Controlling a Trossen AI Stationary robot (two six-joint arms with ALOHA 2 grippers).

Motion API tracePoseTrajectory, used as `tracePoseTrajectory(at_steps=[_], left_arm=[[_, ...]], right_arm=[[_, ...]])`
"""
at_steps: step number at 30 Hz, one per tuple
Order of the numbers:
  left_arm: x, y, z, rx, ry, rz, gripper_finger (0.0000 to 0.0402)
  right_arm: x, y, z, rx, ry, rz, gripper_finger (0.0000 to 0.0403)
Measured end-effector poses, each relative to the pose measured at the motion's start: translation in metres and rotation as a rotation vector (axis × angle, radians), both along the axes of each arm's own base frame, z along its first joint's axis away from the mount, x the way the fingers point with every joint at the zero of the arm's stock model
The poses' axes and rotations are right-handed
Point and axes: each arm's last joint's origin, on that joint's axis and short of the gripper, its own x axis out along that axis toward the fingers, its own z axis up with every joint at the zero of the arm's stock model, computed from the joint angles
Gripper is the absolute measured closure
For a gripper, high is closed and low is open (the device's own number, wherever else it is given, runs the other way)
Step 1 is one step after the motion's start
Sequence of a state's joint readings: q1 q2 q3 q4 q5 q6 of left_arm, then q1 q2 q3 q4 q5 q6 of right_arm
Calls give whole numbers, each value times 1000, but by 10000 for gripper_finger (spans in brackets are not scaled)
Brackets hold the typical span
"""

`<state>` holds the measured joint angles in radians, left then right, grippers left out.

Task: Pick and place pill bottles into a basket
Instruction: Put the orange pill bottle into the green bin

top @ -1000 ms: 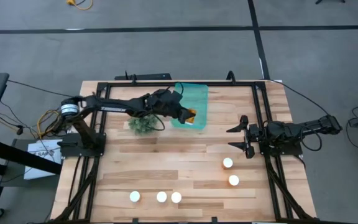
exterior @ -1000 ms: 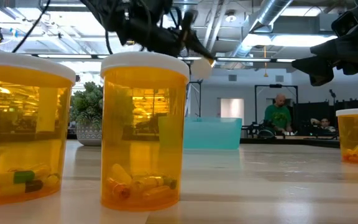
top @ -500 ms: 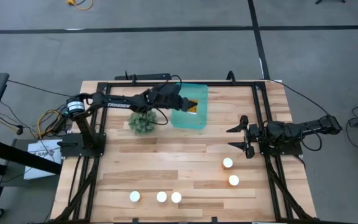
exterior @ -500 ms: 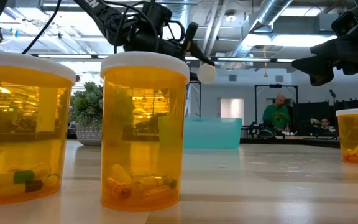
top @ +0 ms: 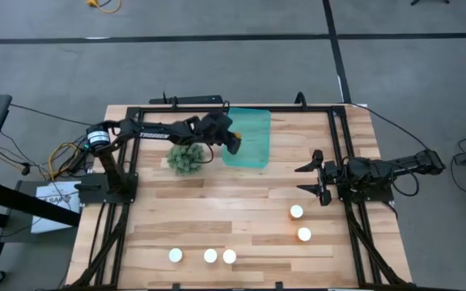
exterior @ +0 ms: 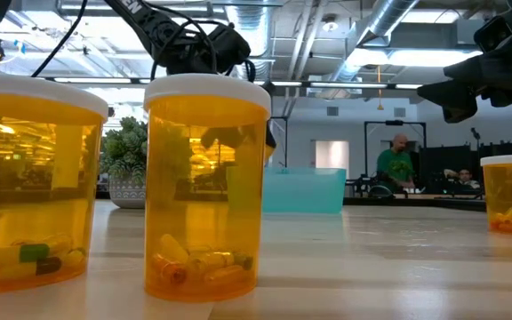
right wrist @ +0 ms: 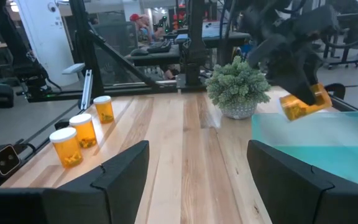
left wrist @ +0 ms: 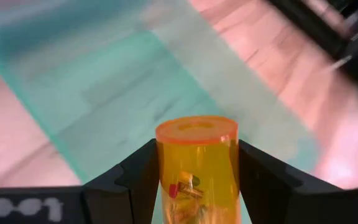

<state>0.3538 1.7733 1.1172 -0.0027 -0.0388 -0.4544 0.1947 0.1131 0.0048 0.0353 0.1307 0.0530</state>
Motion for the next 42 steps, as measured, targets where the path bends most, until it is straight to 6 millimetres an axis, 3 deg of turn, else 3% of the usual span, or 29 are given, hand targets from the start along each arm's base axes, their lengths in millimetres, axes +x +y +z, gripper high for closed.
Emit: tracePoseTrajectory(at_steps=[9, 16, 29, 42], left_arm=[[7, -19, 0, 109, 42, -78, 226], [23, -40, -14, 204, 33, -125, 226], [38, -55, -24, 409, 27, -47, 226], [38, -55, -24, 393, 27, -23, 217]], right_arm=[[0, 0, 0, 0, 0, 0, 137], [0, 0, 0, 0, 0, 0, 137], [1, 0, -1, -2, 10, 1, 137], [1, 0, -1, -2, 10, 0, 137]])
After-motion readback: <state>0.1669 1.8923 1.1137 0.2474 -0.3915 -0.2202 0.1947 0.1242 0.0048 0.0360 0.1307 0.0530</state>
